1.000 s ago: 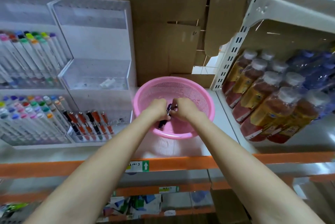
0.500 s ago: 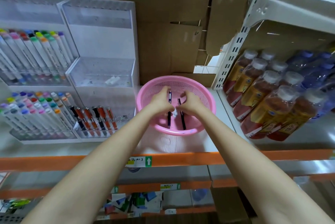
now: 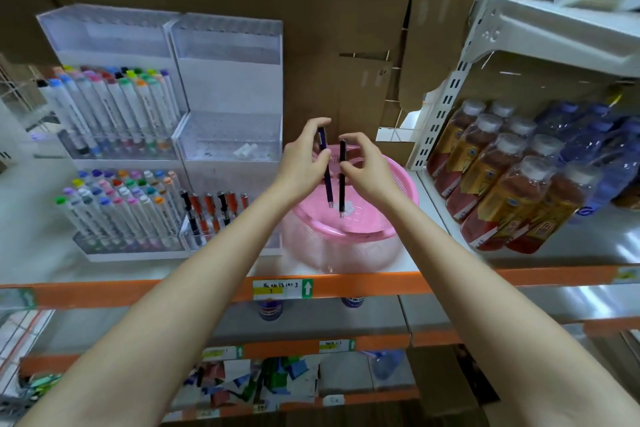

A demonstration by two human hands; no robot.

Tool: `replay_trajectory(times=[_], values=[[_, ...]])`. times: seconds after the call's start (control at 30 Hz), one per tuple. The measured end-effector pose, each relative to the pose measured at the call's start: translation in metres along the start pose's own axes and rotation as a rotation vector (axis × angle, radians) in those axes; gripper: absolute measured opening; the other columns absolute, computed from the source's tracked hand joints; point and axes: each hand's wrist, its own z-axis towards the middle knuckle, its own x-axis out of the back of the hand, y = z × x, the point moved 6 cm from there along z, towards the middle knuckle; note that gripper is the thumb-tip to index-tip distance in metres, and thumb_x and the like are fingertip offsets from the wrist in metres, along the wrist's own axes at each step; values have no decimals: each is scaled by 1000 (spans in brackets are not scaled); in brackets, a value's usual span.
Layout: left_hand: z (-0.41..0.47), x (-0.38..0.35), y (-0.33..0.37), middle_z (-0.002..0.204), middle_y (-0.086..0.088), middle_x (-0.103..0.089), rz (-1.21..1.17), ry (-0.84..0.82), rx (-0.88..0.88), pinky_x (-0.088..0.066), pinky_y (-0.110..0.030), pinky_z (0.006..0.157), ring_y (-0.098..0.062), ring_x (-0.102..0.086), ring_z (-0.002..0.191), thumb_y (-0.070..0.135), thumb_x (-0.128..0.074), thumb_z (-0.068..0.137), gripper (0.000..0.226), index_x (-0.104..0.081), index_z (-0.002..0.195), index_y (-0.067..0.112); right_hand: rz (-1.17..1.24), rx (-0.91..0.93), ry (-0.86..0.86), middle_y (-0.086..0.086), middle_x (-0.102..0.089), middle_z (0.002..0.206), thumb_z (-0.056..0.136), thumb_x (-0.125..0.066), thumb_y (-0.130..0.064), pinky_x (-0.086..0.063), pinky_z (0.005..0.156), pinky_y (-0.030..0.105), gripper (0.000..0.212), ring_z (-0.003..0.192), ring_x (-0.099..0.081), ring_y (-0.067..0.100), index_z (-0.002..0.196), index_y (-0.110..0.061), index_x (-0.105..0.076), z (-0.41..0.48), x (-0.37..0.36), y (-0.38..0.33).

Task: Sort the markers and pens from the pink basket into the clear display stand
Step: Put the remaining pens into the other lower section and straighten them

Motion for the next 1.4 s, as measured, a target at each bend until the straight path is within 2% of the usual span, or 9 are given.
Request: replay_trajectory(times=[0.1,0.23,0.33,0.5,0.6,0.7,0.83,1.03,1.4], values=[[-7,21,8,97,2,-60,0,-2,-80,-54,-42,79,-17,-66,83,3,-48,91,40,-48,128,17,2,49,36,-7,-59,104,83,-51,3,-54,84,46,45,94,-60,18,123,-17,-53,-8,-5,-22],[-20,54,10,90,-3,-63,24,36,-101,-54,-43,76,-23,-65,80,4,-53,91,35,-52,123,18,41,101,43,-7,-61,105,81,-53,4,-54,82,47,43,94,-60,16,118,-17,-54,-20,-23,-49],[-29,78,8,90,1,-61,19,72,-107,-55,-40,76,-18,-65,77,5,-58,90,33,-55,120,19,68,154,42,-13,-60,98,81,-55,5,-55,81,45,40,89,-59,13,115,-16,-54,-30,-38,-70],[-44,107,-3,88,2,-63,23,88,-108,-56,-41,75,-16,-65,78,8,-65,86,35,-55,118,19,72,208,61,5,-64,91,82,-60,0,-54,75,46,36,80,-61,21,114,-15,-53,-44,-61,-90],[-50,116,-6,87,1,-63,0,67,-103,-57,-40,73,-16,-66,76,9,-65,87,29,-56,113,18,43,201,59,1,-63,86,85,-62,-3,-54,72,40,35,79,-61,19,116,-16,-52,-51,-71,-95],[-55,122,-8,84,5,-62,-11,41,-96,-57,-35,73,-9,-67,72,9,-62,89,23,-57,110,18,21,187,40,-7,-60,83,86,-60,-4,-54,71,33,36,79,-63,16,118,-18,-52,-55,-77,-97],[-56,124,-11,87,10,-59,-43,14,-78,-57,-32,76,-6,-68,75,6,-62,89,22,-60,106,19,-10,178,48,-6,-61,84,86,-57,-1,-48,63,20,37,76,-62,14,118,-19,-52,-56,-80,-95],[-53,113,-17,89,-3,-65,-46,-70,-52,-58,-40,76,-16,-68,75,10,-67,85,19,-60,101,19,-41,183,86,0,-65,95,83,-58,-4,-54,70,34,37,83,-62,15,115,-20,-52,-53,-78,-89],[-53,110,-29,91,4,-65,7,-86,-25,-55,-36,82,-12,-65,84,14,-71,81,19,-63,97,22,-50,174,89,2,-63,92,83,-59,1,-45,63,14,37,82,-62,20,116,-16,-52,-48,-77,-77]])
